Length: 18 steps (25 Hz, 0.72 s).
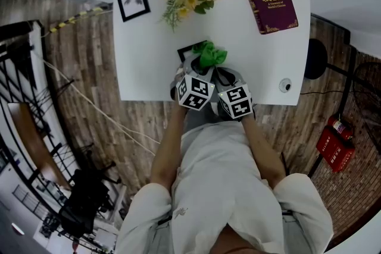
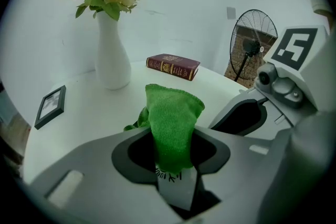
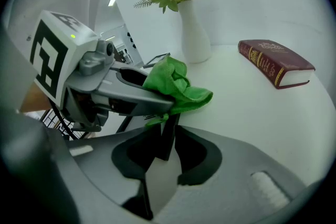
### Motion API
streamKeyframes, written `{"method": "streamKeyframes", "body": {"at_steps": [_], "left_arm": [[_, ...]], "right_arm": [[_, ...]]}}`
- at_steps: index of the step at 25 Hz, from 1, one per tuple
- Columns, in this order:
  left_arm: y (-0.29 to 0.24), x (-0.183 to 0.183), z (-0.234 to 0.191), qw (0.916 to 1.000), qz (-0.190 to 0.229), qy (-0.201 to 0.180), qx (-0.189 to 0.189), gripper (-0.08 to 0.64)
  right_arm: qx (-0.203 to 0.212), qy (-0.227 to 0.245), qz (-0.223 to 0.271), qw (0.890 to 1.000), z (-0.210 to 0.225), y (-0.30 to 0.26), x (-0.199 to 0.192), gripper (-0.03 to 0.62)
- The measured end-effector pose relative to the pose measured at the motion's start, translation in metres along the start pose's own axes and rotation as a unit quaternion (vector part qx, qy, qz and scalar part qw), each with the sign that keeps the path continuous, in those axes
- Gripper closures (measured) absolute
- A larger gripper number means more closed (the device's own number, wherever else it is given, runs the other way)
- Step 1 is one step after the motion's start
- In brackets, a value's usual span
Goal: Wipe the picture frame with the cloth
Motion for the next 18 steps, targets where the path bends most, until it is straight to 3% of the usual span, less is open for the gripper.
{"method": "streamKeyframes", "body": {"at_steps": [18], "left_arm": [[0.033, -0.037, -0.012, 0.9995, -0.027, -0.009, 0.016, 0.393]], "right_arm": [[-0.018, -0.013, 0.004, 1.000, 0.000, -0.001, -0.002, 0.515]]}}
Point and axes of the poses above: the fingertips, and each gripper's own axes: y backward along the fingers, z to its right, x out of its top, the point moved 1 cm from there along y, backward along the fingers, and after that the axes turned 7 degrees about -y, right-handed, at the moved point
